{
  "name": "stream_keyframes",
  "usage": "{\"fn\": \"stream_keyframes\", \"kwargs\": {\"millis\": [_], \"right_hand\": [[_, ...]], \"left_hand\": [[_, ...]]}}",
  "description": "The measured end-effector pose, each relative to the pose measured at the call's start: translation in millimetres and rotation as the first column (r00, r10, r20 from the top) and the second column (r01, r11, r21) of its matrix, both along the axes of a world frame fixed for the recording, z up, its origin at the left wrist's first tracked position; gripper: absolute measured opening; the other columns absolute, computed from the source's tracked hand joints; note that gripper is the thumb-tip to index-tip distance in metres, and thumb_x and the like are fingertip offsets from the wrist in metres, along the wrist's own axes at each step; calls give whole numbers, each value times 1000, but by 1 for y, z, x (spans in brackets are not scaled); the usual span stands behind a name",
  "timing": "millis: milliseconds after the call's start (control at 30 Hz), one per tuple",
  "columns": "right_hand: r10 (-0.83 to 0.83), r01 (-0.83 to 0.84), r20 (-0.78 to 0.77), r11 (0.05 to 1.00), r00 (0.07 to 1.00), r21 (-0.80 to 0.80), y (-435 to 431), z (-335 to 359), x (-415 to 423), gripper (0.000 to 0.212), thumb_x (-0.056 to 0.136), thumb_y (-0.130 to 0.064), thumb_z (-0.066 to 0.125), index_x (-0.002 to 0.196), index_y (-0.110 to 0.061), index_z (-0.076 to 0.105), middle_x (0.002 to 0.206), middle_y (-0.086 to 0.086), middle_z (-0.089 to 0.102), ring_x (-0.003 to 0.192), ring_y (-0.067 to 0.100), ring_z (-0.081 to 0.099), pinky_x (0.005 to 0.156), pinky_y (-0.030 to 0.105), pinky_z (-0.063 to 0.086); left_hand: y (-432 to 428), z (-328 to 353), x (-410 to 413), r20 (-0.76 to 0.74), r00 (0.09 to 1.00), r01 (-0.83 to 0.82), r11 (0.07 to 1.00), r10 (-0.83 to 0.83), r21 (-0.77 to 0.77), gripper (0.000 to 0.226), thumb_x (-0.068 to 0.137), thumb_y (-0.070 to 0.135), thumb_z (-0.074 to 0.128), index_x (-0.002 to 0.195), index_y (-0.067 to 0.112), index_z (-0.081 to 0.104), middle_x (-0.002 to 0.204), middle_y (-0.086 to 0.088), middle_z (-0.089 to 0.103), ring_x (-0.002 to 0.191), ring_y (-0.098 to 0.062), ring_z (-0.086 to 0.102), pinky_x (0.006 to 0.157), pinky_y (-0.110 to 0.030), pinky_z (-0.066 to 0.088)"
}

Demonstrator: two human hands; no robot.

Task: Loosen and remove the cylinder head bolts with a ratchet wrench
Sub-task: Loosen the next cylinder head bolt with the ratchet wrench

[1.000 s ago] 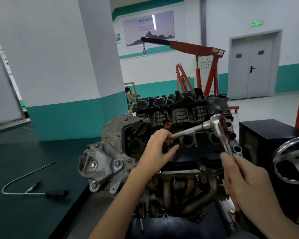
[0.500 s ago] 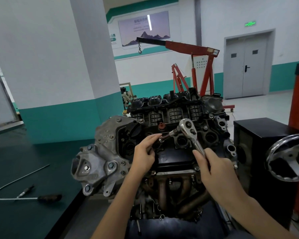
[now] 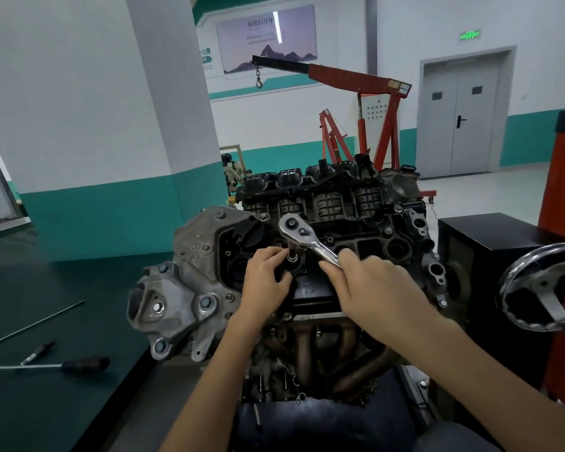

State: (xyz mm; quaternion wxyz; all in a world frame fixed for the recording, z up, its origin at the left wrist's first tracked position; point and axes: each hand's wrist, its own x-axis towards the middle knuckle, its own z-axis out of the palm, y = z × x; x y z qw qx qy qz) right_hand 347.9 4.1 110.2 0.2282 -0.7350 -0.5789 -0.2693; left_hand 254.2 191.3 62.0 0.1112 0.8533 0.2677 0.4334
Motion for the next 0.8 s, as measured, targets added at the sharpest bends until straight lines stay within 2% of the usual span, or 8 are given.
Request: {"fn": "stream_keyframes", "kwargs": {"millis": [100,200,300,367,433,533,667,800], "right_hand": [[-14,17,72,999,997,-49,19,1,-4,38,98,-47,15,83,-18,34,58,-7,29,46,12,28,44,26,18],[-14,16,21,995,1000,-93,33,-6,-2,38,100,-45,19,88,-16,40,61,-6,32,51,15,33,48,28,23],[49,-52,-119,998,992,-27,33,-15,-3,34,99,-47,28,79,-20,34,58,-7,35,47,11,33,46,27,21],[123,-128,-280,992,952,1,28,-22,-6,33,96,-47,40,76,-20,37,60,-4,43,52,18,44,50,31,33],[195,-229,-510,973,838,-3,23,-27,-7,33,93,-42,51,72,-18,42,59,-1,52,53,20,54,52,32,44],[211,-424,-802,904,559,-58,14,-27,-2,30,92,-29,56,68,-14,44,40,0,51,31,15,48,39,25,42],[84,-333,-587,884,805,-330,17,14,32,25,88,-23,59,66,-16,50,46,-2,54,31,9,49,36,21,40],[85,-163,-212,909,974,-384,26,66,62,25,82,-26,62,61,-17,53,63,0,54,58,19,56,56,34,51]], "left_hand": [[-7,5,-2,114,991,77,996,-70,-54,32,83,0,63,113,7,68,113,2,65,110,-17,57,95,-23,40],[-17,20,-4,378,897,339,906,-231,-252,16,87,9,62,100,14,70,99,4,72,98,-13,66,87,-24,51],[-23,31,0,446,860,412,854,-248,-319,9,91,17,61,87,17,68,83,5,72,86,-13,67,80,-24,53],[-28,30,4,458,865,390,848,-205,-358,18,94,21,61,80,11,63,69,11,64,74,-4,61,73,-18,50],[-31,27,9,480,855,398,840,-195,-368,24,95,21,59,72,14,58,60,16,57,65,3,54,70,-13,48],[-30,26,12,488,850,404,841,-200,-359,37,95,23,60,61,25,47,51,18,47,56,3,45,65,-13,44],[-25,31,10,482,854,400,841,-198,-364,40,93,9,59,60,31,62,59,17,56,63,2,51,64,-11,42],[-28,35,10,465,854,419,839,-234,-348,32,94,9,56,68,26,66,54,17,52,53,5,45,54,-7,35]]}}
